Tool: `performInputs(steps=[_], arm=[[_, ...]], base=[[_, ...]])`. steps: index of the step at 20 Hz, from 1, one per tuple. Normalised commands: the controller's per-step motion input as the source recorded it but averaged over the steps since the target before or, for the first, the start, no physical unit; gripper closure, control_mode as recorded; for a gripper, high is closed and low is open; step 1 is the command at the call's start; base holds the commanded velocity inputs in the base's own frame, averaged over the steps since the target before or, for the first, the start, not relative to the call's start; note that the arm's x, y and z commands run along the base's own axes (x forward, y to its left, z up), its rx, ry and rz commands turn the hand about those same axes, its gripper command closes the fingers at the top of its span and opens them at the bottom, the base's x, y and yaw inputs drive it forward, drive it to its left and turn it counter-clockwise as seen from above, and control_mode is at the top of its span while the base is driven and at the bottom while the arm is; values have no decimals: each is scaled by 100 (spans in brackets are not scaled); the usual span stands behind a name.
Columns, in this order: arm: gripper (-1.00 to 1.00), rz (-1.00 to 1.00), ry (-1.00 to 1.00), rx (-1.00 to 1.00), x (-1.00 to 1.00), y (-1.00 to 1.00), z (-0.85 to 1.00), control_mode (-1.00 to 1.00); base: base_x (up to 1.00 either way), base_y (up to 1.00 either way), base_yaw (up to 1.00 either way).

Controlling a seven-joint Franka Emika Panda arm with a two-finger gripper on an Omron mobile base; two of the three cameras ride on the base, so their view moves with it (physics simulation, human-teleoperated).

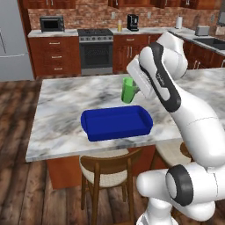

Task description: There is a tray on the dining counter. Grab the cup, mug, and pitcher and place them on the tray. The pitcher may be placed next to the tray if it cannot fit the tray.

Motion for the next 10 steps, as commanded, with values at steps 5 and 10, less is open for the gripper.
performInputs(steps=[5,10], arm=[[100,0,2,0,31,24,-30,-100],[100,0,6,0,42,0,-30,-100]], base=[[0,0,0],[0,0,0]])
